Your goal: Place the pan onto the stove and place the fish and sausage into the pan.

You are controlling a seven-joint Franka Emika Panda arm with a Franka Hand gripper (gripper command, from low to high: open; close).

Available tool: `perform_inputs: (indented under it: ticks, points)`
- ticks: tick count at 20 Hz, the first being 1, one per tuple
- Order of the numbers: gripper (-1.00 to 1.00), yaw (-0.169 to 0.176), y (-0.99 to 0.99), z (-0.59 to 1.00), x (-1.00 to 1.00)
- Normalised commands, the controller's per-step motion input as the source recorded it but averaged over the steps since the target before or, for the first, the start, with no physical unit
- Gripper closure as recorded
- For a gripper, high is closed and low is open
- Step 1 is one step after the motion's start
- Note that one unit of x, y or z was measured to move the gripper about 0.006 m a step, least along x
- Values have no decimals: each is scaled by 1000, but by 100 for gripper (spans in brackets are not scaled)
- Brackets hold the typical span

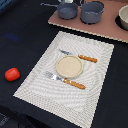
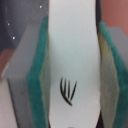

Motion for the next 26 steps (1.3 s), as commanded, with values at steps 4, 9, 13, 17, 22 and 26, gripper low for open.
perform_inputs:
  ticks: [4, 9, 13, 17, 22, 26]
  points:
    - [100, 0, 303, -100, 179]
    - [100, 0, 325, -190, 136]
    - [100, 0, 310, -198, 135]
    - [-100, 0, 305, 59, 146]
    - [-100, 0, 158, 249, 38]
    - [-100, 0, -4, 304, 0]
